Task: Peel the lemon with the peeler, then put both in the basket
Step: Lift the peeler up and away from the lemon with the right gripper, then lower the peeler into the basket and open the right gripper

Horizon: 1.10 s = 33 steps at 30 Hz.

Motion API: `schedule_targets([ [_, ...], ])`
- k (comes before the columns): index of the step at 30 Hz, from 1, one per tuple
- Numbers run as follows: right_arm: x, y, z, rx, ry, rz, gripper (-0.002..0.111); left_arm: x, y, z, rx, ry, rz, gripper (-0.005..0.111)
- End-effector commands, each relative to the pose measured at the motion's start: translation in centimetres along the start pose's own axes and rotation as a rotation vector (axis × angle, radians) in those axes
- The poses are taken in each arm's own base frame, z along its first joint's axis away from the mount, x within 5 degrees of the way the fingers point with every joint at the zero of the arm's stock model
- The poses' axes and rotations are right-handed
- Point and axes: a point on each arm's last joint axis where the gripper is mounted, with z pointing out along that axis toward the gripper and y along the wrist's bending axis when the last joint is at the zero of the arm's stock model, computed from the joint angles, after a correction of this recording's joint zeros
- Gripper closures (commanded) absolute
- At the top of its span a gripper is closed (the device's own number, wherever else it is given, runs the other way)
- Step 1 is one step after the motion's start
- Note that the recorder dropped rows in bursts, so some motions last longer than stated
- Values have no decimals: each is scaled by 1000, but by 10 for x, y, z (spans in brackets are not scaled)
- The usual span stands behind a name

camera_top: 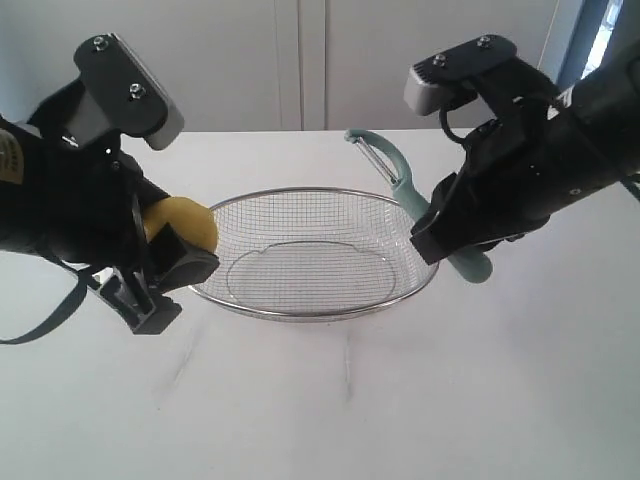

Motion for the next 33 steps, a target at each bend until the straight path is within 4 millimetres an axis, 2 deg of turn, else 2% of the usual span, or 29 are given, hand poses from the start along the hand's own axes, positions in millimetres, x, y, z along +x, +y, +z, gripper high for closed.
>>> schedule_targets([
  [1,-10,-2,5,120,-71,-43,108,-1,5,-3,-33,70,-42,107],
  [3,-17,-8,18,145,-104,-47,108,-1,5,-1,-32,70,-44,107],
  [5,-28,-17,46,151,-102,-40,108,-1,4,-1,-27,65,-53,107],
  [6,-33,-20,51,151,-102,-27,108,-2,4,-1,-27,63,-53,107],
  [11,-67,-41,110,159,-113,24,108,-3,4,-1,-28,52,-57,107],
  [14,-74,-47,130,154,-94,30,108,-3,4,-1,-28,52,-57,107],
  [17,-72,-50,151,146,-62,34,108,-3,4,-1,-28,52,-57,107],
  [24,-57,-51,181,113,47,48,108,-3,4,-1,-25,49,-59,107],
  [33,-46,-50,193,88,126,56,108,-3,4,-1,-26,47,-59,107],
])
